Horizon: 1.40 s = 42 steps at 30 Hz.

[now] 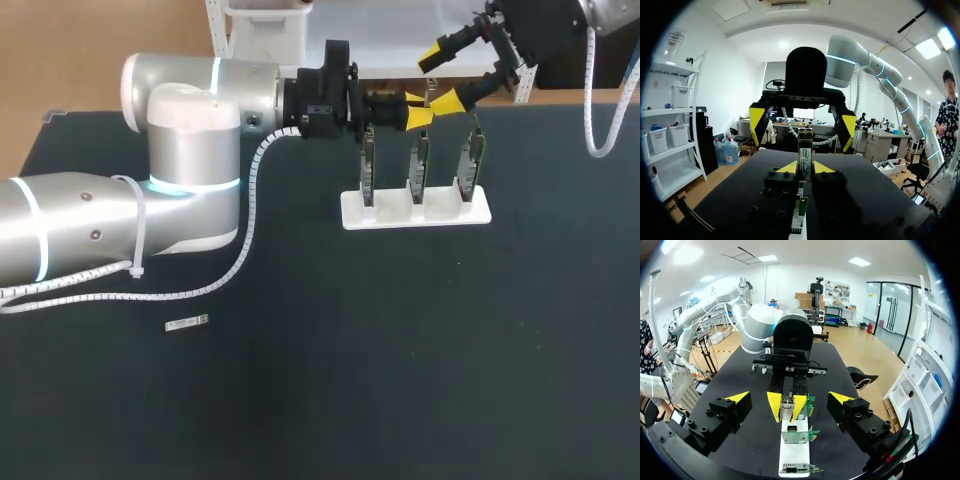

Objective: Pick up the optical module with the left hand, and insert it into the network port with the right hand.

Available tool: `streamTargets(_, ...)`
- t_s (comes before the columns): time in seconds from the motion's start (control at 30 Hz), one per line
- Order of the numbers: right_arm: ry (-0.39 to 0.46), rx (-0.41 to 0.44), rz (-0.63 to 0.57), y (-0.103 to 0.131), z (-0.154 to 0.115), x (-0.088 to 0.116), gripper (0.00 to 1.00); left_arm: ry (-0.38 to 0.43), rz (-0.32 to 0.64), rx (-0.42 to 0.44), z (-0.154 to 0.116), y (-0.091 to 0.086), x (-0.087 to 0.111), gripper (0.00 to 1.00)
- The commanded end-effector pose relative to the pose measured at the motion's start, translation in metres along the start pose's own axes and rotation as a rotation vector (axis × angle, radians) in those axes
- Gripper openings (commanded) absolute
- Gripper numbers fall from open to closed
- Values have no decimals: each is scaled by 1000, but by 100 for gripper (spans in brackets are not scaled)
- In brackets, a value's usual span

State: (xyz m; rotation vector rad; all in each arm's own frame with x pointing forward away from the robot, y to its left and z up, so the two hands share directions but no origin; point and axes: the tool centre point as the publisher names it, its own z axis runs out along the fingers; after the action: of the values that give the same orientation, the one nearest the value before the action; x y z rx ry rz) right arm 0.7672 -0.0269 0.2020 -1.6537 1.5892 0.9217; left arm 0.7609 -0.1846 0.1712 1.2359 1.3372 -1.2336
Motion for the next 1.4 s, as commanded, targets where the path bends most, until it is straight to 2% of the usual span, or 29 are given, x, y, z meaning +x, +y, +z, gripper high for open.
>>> streamTargets(0.03, 4, 7, -1, 2, 1, -3, 100, -2, 1, -1, 0, 0, 0, 0)
streamTargets(0.47, -5, -30, 40, 1, -4, -6, 100, -2, 1, -1, 0, 0, 0, 0)
streamTargets(1.1, 3, -26, 56, 0, -3, 1, 100, -2, 1, -1, 0, 0, 0, 0)
streamTargets(1.13, 2, -27, 56, 0, -2, 1, 43, -2, 1, -1, 0, 0, 0, 0)
streamTargets(1.17, 2, -24, 55, 0, -2, 2, 18, -2, 1, -1, 0, 0, 0, 0)
streamTargets(1.2, -1, -24, 55, 0, -2, 2, 0, -2, 1, -1, 0, 0, 0, 0)
streamTargets(1.4, -9, -18, 53, -1, -1, 1, 0, -2, 1, -1, 0, 0, 0, 0)
